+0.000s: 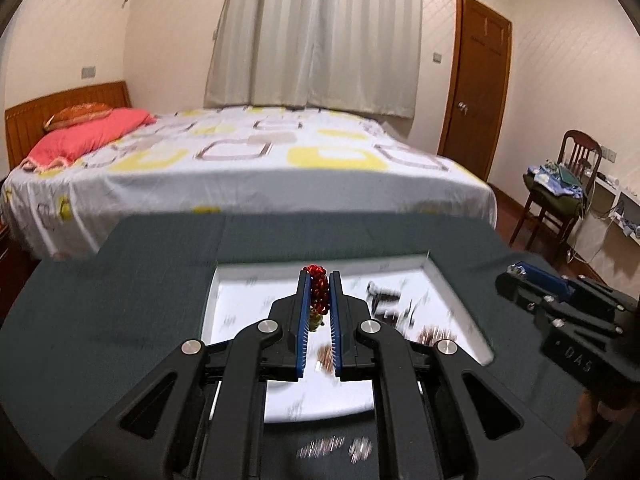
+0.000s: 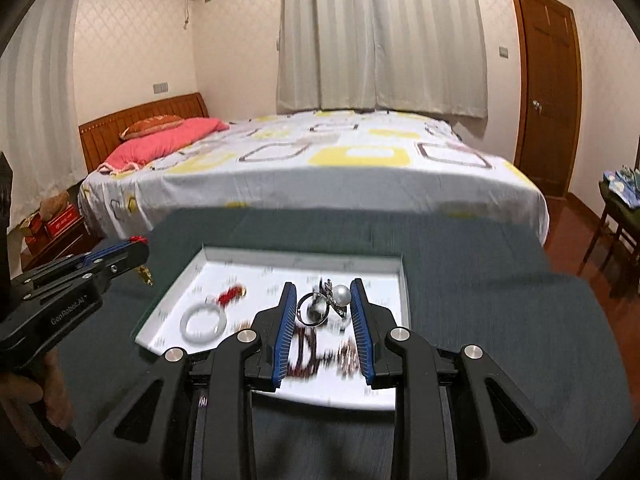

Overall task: Organize jewelry
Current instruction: 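Carry the gold charm and pearl ring into the box and open both tools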

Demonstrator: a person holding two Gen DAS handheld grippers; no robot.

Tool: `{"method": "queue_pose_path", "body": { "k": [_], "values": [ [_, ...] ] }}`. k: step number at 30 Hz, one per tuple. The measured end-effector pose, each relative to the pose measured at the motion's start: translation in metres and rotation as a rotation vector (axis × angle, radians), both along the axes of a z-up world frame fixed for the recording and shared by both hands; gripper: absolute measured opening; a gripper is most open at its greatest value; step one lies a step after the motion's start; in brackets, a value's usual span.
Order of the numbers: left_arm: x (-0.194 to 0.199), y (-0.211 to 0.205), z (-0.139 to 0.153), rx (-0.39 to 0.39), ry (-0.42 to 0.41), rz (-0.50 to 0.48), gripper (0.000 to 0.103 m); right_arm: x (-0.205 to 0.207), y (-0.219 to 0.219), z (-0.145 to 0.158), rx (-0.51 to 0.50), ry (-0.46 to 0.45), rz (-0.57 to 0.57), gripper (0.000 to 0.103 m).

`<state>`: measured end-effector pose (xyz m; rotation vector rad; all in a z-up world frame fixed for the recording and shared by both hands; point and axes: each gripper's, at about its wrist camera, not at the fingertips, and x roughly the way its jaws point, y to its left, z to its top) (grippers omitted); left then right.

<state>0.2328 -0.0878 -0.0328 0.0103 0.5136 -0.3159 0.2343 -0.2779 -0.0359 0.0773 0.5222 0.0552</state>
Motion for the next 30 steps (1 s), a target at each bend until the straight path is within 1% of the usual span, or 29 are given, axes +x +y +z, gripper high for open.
{"method": "queue_pose_path", "body": {
  "k": [2, 5, 11, 15, 17, 23, 30],
  "values": [
    [0.014, -0.01, 0.003, -0.002, -0.018, -0.007, 0.01, 0.012, -0.002, 0.001, 0.002, -0.004, 0.0, 0.028],
    [0.037, -0.023, -0.004, 0.004, 0.001, -0.019, 0.01, 0.032, -0.006, -0.008, 0.005, 0.007, -0.001, 0.028],
    [0.084, -0.046, -0.052, 0.059, 0.115, -0.018, 0.01, 0.077, -0.016, -0.055, 0.005, 0.12, -0.017, 0.028],
    [0.111, -0.051, -0.079, 0.079, 0.207, -0.002, 0.01, 0.098, -0.021, -0.081, 0.011, 0.186, -0.022, 0.028],
    [0.123, -0.052, -0.09, 0.083, 0.259, 0.012, 0.01, 0.102, -0.02, -0.087, 0.008, 0.206, -0.023, 0.028],
    [0.139, -0.054, -0.11, 0.12, 0.344, 0.021, 0.01, 0.119, -0.019, -0.1, 0.006, 0.273, -0.02, 0.028],
    [0.148, -0.056, -0.113, 0.147, 0.376, 0.027, 0.01, 0.127, -0.022, -0.104, 0.007, 0.317, -0.031, 0.029]
  ]
}}
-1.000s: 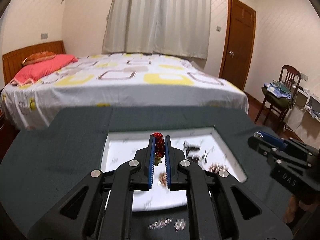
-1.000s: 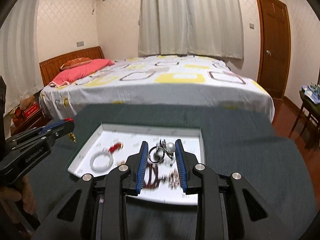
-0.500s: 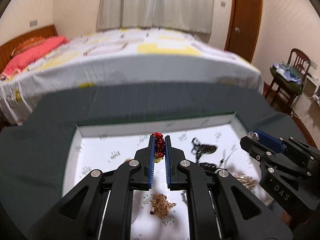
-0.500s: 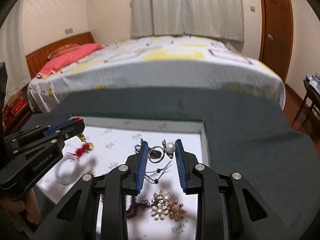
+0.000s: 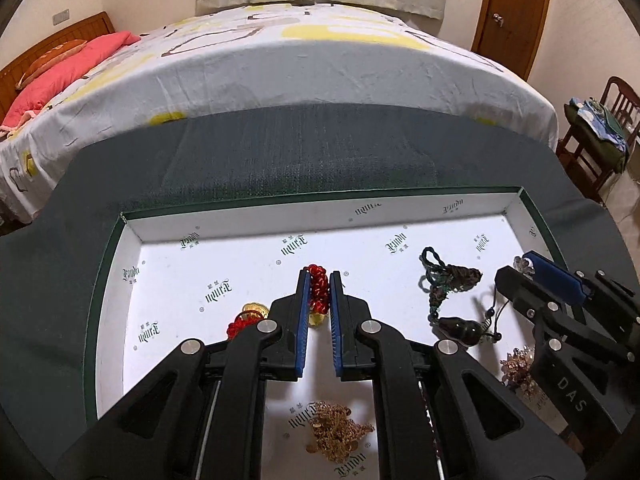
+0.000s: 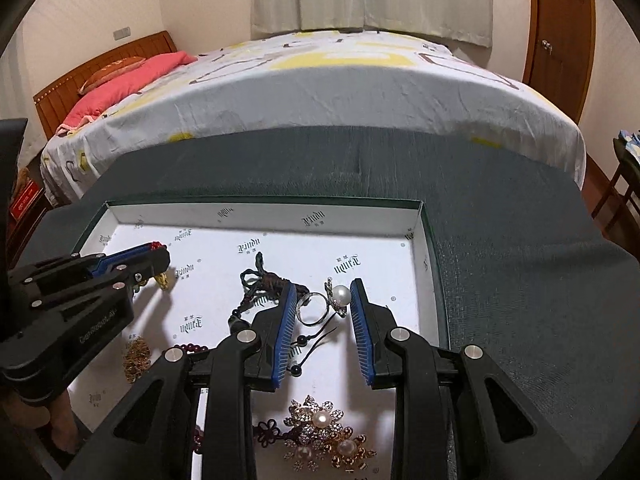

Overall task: Organize jewelry
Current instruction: 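Carry the gold charm and pearl ring into the box and open both tools, then move both tools out of the box toward the two brooches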

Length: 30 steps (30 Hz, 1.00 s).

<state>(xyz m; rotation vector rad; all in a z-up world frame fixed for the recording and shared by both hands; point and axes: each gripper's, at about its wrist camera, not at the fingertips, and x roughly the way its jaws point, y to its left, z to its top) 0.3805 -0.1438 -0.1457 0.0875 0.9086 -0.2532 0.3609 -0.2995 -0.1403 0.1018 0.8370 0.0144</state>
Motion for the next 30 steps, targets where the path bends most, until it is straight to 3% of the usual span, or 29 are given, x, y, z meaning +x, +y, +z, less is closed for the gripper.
{"method": "queue_pose_path", "body": {
  "k": [6, 8, 10, 18, 22, 30],
  "values": [
    [0.001, -0.003, 0.001, 0.014, -0.001, -0.007, 0.013, 0.001, -0.001, -0.001, 0.002, 0.01, 0.005, 0.031],
    [0.001, -0.003, 0.001, 0.014, 0.002, -0.006, 0.028, 0.001, 0.0, 0.001, 0.004, 0.005, 0.004, 0.046],
    [0.001, -0.001, 0.002, 0.006, 0.004, 0.001, 0.039, -0.001, 0.001, 0.002, -0.002, -0.005, 0.002, 0.05],
    [-0.014, 0.002, 0.013, 0.001, -0.062, 0.0, 0.066, -0.014, -0.002, 0.008, 0.008, -0.044, -0.025, 0.051],
    [-0.027, 0.003, 0.023, -0.003, -0.122, -0.016, 0.076, -0.022, -0.003, 0.013, 0.012, -0.079, -0.038, 0.058],
    [-0.048, 0.01, 0.039, 0.002, -0.198, -0.004, 0.082, -0.037, 0.001, 0.025, 0.011, -0.119, -0.049, 0.058]
  ]
}}
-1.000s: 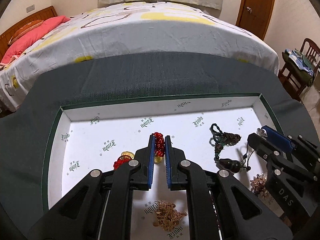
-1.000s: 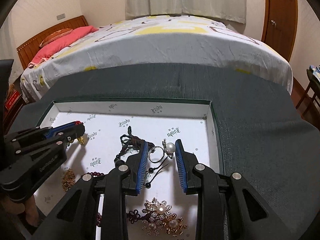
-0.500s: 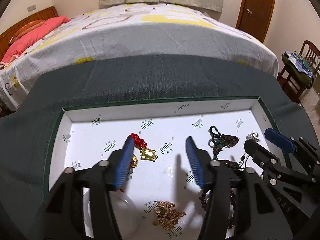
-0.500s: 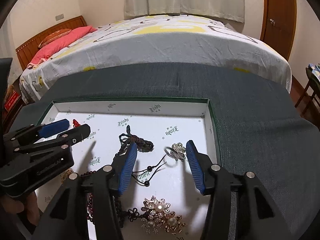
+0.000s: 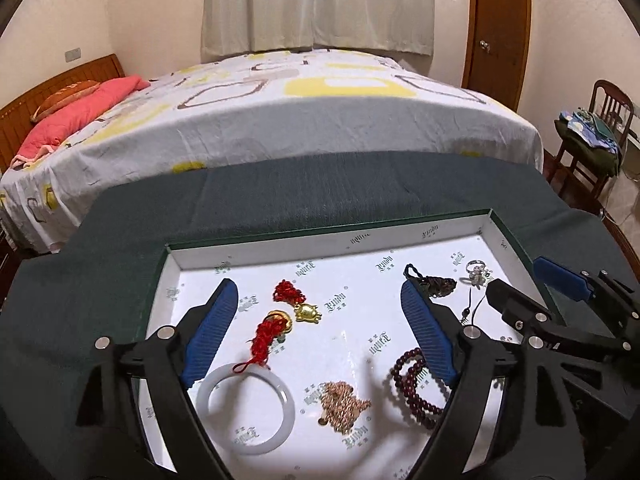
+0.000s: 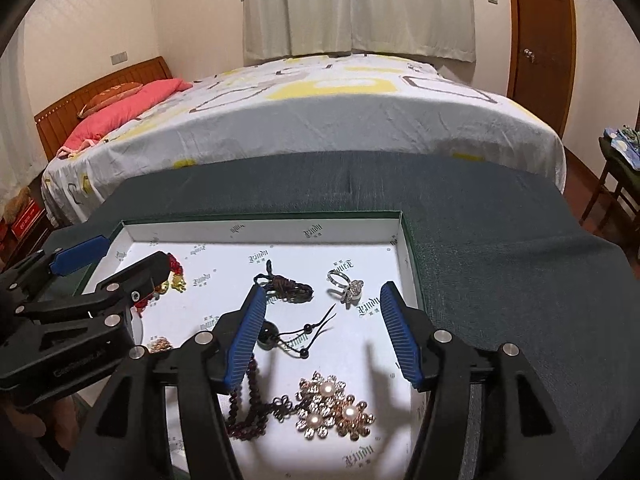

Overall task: Organize jewelry
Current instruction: 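Move both tools out of the box toward the two brooches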

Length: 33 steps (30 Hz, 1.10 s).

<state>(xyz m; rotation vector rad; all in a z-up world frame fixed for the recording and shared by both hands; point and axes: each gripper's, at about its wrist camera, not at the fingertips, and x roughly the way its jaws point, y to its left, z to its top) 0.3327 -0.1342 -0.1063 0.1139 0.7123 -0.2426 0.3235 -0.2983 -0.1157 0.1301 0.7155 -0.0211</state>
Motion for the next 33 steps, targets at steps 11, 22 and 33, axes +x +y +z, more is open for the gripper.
{"method": "queue_pose_path", "body": {
  "k": [11, 22, 33],
  "values": [
    [-0.062, 0.05, 0.011, -0.019, -0.051, 0.052, 0.082, -0.059, 0.025, 0.016, 0.01, -0.065, 0.009, 0.058],
    [-0.115, 0.123, 0.002, 0.04, -0.019, 0.107, 0.082, -0.103, 0.076, 0.0, -0.001, -0.039, 0.066, 0.058],
    [-0.134, 0.177, -0.003, 0.038, 0.019, 0.143, 0.082, -0.112, 0.124, -0.023, -0.042, 0.044, 0.14, 0.057]
  ]
}}
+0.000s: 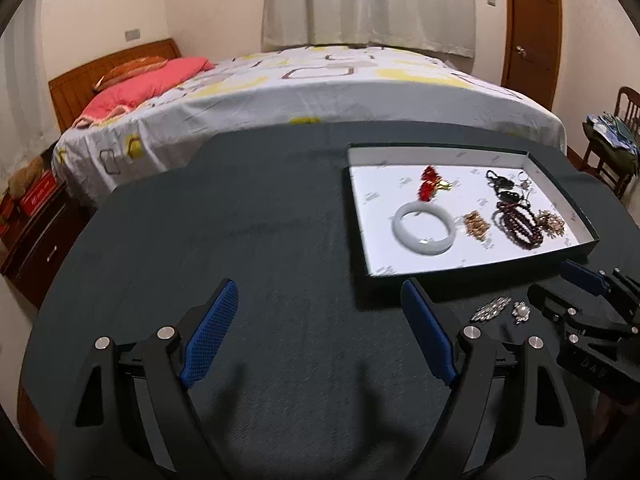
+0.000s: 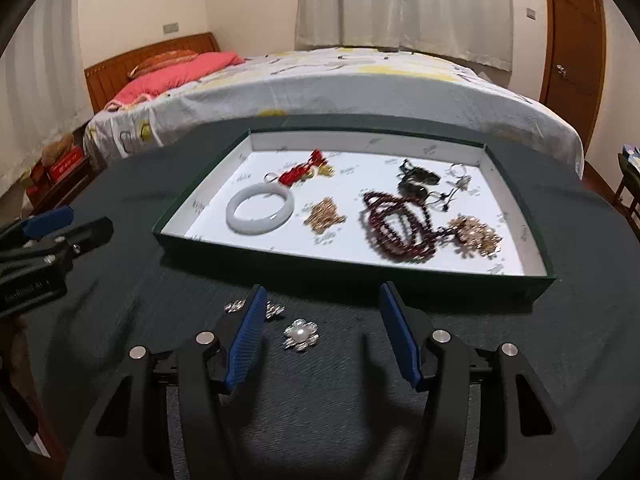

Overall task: Organize jewelry
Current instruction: 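Move both tools out of the box toward the two brooches, then grasp the pearl flower brooch with the right tool while the left tool grasps the rhinestone brooch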

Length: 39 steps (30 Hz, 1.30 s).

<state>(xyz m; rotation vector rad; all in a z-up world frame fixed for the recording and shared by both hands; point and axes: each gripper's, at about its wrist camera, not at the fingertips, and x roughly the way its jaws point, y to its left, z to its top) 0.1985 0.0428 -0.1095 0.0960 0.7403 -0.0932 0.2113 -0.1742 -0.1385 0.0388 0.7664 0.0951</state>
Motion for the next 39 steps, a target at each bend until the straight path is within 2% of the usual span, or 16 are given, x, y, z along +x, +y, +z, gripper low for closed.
{"method": "queue_pose_path", "body": {
  "k": [2, 14, 16, 18, 19, 23, 33, 39],
  "values": [
    [-0.001, 0.007, 0.0, -0.022, 0.004, 0.01, 0.082, 0.001, 0.004, -0.003, -0.008, 0.013, 0.001, 0.054],
    [-0.003, 0.013, -0.001, -0.037, 0.014, 0.006, 0.082, 0.009, 0.008, -0.026, -0.038, 0.119, 0.0, 0.053],
    [-0.003, 0.013, -0.002, -0.037, 0.019, 0.006, 0.082, 0.008, 0.009, -0.027, -0.045, 0.114, 0.004, 0.053],
    [-0.002, 0.012, -0.003, -0.04, 0.026, 0.005, 0.082, 0.008, 0.008, -0.026, -0.042, 0.113, 0.011, 0.045],
    [-0.002, 0.012, -0.003, -0.038, 0.028, 0.005, 0.082, 0.009, 0.008, -0.025, -0.041, 0.113, 0.017, 0.038],
    [-0.002, 0.009, -0.006, -0.03, 0.036, -0.001, 0.082, 0.008, 0.005, -0.024, -0.026, 0.111, 0.027, 0.022],
    [-0.006, -0.012, -0.01, -0.017, 0.051, -0.028, 0.082, 0.0, -0.017, -0.019, 0.004, 0.093, -0.001, 0.022],
    [-0.01, -0.042, -0.015, -0.01, 0.058, -0.071, 0.082, -0.009, -0.046, -0.015, 0.004, 0.071, -0.045, 0.022]
  ]
}}
